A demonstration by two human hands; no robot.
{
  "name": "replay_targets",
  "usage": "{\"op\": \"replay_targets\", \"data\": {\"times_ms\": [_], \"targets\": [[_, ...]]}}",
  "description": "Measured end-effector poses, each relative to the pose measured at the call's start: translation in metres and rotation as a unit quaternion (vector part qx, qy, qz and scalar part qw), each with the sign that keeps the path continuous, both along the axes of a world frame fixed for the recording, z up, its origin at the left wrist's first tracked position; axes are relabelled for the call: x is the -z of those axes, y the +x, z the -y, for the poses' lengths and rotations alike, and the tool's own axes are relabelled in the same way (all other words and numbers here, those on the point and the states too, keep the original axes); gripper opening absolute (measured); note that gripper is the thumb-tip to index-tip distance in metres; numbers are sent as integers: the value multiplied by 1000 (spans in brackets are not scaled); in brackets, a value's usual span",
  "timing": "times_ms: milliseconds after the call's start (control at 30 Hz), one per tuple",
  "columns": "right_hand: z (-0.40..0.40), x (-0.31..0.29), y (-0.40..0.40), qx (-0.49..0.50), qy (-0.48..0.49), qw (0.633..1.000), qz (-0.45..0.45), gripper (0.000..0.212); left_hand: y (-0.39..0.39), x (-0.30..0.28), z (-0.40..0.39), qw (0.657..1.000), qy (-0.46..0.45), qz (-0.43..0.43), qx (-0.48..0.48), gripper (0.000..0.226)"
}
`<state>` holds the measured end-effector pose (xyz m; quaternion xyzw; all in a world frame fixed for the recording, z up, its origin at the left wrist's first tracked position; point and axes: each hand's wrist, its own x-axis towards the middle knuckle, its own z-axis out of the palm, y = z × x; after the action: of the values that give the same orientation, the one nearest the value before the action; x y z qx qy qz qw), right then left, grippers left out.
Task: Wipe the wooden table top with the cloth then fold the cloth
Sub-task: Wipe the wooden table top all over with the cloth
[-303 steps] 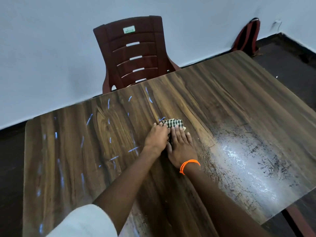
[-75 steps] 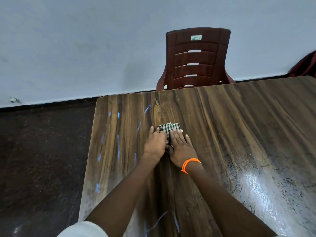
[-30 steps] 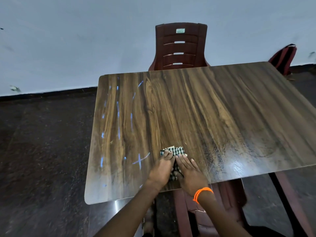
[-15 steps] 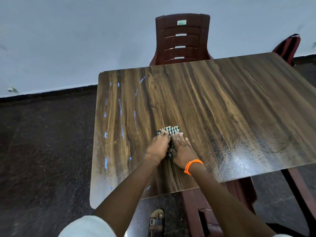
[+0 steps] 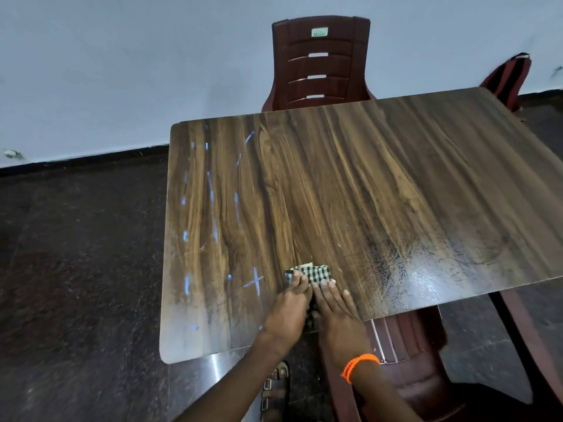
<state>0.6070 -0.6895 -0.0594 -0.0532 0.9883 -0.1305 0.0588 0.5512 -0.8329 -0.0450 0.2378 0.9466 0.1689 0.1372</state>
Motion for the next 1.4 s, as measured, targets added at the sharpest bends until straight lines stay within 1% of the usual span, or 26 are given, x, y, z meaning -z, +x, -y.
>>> {"op": "replay_targets", "data": {"times_ms": [167, 267, 367, 500, 667, 767, 900, 967, 1100, 1200, 1300, 1400], "targets": [[-23, -3, -34, 8, 37, 998, 42, 61, -25, -6, -24, 1000, 8, -24, -13, 51], [-4, -7, -60, 9, 41, 997, 58, 64, -44, -7, -14, 998, -3, -29, -49, 49], [27, -9, -72, -14, 23, 998, 56, 65, -55, -4, 13, 996, -2, -16, -89, 50], [73, -7, -61, -55, 3, 998, 42, 64, -38, -5, 66, 992, -9, 2, -125, 51], [100, 0, -9, -76, -38, 996, 16, 60, 12, -4, 100, 993, -34, -45, -106, 55], [91, 2, 20, -74, -34, 997, 0, 59, 41, -1, 93, 994, -37, -42, -92, 55], [55, -1, 35, -70, -17, 997, -13, 59, 55, -6, 55, 994, -38, -9, -104, 53], [37, -1, 30, -58, -1, 998, -12, 61, 52, -6, 34, 993, -33, 1, -117, 52], [27, 0, -5, -50, 30, 998, 26, 64, 27, -12, 17, 986, -25, 23, -163, 52], [51, -1, -33, -54, 23, 998, 32, 66, 6, -13, 36, 979, -25, 24, -202, 49], [92, -4, -44, -76, 10, 997, 30, 68, -6, -12, 74, 978, -43, 3, -204, 47], [130, -7, -38, -99, -18, 995, 27, 66, 3, -14, 115, 978, -42, -2, -205, 50]]}}
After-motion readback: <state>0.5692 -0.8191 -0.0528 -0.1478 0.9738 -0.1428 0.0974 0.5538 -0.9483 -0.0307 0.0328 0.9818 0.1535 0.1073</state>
